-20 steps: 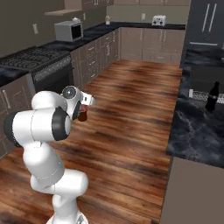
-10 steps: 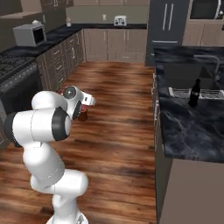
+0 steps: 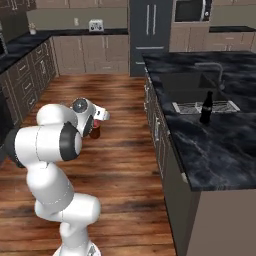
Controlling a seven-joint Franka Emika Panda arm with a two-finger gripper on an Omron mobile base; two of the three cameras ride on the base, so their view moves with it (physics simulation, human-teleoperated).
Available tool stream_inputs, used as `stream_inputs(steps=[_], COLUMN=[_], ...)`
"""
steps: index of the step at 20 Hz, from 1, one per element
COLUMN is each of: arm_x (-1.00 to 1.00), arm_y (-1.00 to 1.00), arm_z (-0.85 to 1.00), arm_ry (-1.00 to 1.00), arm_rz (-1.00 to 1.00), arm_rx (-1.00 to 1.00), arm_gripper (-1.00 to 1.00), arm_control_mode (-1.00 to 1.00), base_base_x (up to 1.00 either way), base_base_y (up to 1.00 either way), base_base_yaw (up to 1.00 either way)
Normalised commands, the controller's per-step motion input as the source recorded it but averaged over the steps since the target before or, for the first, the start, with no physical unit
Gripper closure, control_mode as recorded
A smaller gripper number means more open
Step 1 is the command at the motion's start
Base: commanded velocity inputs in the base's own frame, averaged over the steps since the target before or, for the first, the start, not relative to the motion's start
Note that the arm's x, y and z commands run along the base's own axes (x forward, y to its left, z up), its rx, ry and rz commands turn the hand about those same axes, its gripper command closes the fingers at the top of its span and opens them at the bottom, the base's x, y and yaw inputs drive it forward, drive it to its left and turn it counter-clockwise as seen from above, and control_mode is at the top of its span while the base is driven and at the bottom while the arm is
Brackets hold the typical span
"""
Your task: Place the large bottle from the dining counter next to the other large bottle outside the sink, and place the small bottle from the dining counter next to the other small bottle inside the sink.
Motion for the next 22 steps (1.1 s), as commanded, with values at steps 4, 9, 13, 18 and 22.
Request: stream_inputs(steps=[4, 9, 13, 18, 22], arm_x=[0.00, 0.00, 0.00, 0.00, 0.00], arm_y=[0.00, 0.00, 0.00, 0.00, 0.00], arm_z=[0.00, 0.00, 0.00, 0.00, 0.00], arm_ry=[0.00, 0.00, 0.00, 0.00, 0.00], arm_rz=[0.00, 0.00, 0.00, 0.00, 0.00], arm_rx=[0.00, 0.00, 0.00, 0.00, 0.00], arm_gripper=[1.00, 1.00, 1.00, 1.00, 1.00], arm_control_mode=[1.00, 1.00, 1.00, 1.00, 1.00], base_base_x=[0.56, 0.48, 0.46, 0.38, 0.27], base_base_y=[0.56, 0.55, 0.55, 0.61, 0.62], base_base_yaw=[-0.39, -0.39, -0.41, -0.40, -0.39])
